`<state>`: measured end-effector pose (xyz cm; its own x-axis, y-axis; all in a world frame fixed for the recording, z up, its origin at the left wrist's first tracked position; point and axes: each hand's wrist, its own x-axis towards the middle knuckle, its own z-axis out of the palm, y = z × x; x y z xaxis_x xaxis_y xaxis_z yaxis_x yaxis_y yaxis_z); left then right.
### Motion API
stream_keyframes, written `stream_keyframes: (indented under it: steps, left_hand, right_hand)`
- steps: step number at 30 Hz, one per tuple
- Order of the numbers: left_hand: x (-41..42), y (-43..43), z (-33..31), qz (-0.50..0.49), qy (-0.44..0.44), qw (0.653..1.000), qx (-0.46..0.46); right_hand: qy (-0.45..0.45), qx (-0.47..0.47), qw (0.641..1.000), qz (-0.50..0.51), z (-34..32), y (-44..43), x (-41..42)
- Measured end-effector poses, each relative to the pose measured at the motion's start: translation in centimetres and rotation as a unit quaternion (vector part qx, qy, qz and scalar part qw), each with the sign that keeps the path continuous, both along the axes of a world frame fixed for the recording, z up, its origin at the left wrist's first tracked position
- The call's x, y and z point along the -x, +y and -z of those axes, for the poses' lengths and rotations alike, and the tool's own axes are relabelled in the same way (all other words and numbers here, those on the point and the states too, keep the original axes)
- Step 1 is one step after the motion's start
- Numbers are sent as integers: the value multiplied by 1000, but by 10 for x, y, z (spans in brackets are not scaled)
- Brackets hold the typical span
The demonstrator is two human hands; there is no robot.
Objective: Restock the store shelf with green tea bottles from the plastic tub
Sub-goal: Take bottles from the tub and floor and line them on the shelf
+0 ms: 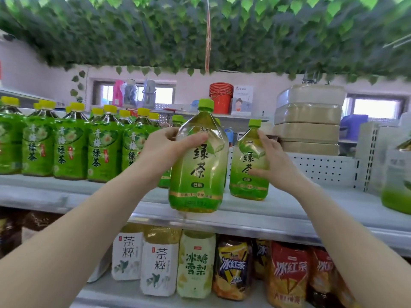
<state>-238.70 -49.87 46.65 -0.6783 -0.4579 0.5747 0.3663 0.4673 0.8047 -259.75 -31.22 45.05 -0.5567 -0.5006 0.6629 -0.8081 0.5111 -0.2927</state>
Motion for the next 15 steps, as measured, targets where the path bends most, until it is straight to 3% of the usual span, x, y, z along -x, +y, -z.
stream_keyframes:
  steps: [9,12,14,15]
  left_hand:
    - [6,6,-3,25,8,1000,4]
    - [7,8,-1,32,10,999,0]
    - [8,10,1,34,13,999,3]
    - [9,11,2,36,15,999,4]
  right_hand:
    - [-27,-53,996,71,-3,-23,34]
    - [33,-82,988,124,-13,-25,24]
    - [24,7,1000,8,-20,-20,-10]
    - [-53,63,992,-97,-21,-17,-33]
